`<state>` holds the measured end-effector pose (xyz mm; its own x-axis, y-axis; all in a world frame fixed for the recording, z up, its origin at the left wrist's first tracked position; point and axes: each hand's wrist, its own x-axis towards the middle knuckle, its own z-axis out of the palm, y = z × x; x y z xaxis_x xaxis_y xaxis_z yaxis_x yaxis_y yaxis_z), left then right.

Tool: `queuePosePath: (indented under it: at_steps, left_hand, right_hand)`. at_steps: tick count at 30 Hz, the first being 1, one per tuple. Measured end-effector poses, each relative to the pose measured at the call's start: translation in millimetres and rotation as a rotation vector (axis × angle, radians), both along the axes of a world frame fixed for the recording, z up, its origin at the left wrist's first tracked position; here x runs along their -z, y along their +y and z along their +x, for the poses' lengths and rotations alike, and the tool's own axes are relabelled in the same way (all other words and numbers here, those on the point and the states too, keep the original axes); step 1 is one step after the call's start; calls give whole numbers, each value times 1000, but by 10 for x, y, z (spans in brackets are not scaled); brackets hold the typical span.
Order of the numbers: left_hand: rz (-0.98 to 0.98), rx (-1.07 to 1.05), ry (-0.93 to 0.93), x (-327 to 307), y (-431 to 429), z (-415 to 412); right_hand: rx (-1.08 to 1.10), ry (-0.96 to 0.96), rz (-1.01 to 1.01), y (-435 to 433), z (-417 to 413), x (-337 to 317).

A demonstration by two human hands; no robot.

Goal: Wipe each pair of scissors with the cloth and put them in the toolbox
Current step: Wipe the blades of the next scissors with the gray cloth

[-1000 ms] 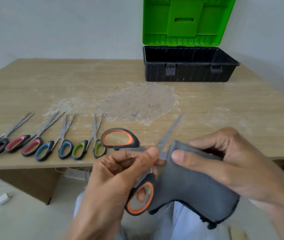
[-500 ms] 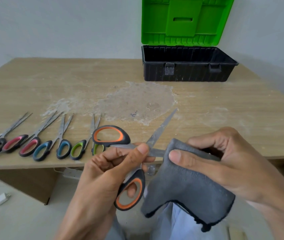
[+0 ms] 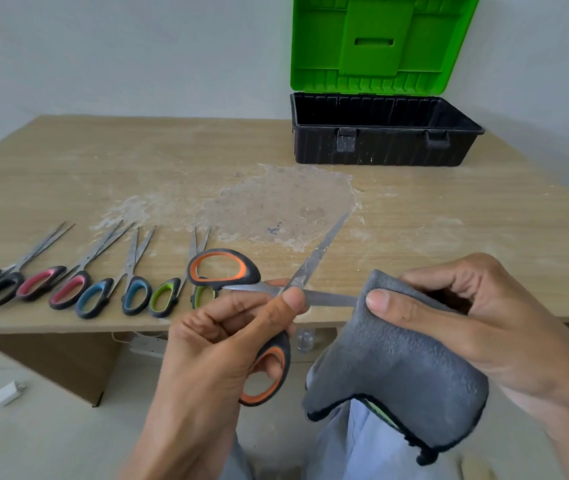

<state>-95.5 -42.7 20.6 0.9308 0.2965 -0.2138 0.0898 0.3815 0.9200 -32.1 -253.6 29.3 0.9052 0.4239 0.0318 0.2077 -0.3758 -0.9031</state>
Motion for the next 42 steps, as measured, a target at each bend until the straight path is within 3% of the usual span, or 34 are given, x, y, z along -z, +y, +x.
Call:
queuePosePath:
  at_steps: [8,14,23,29,42]
  left_hand:
    - [30,-14,-25,-9,-32,-9]
    - [90,-10,-83,-16,-149,-32]
    - [9,-2,-31,-39,-57,-46]
    - [8,-24,-46,-27,-118,-48]
    - [-26,41,-42,-28,-70,-73]
  right_hand:
    - [-44,-4,34,-25,-7,-55]
    - [-94,-140,-18,126,-54,-46]
    - [-77,-33,16,-51,-52,-114]
    - [15,-134,-36,26,-73,-76]
    - [-38,12,65,156,-36,-13]
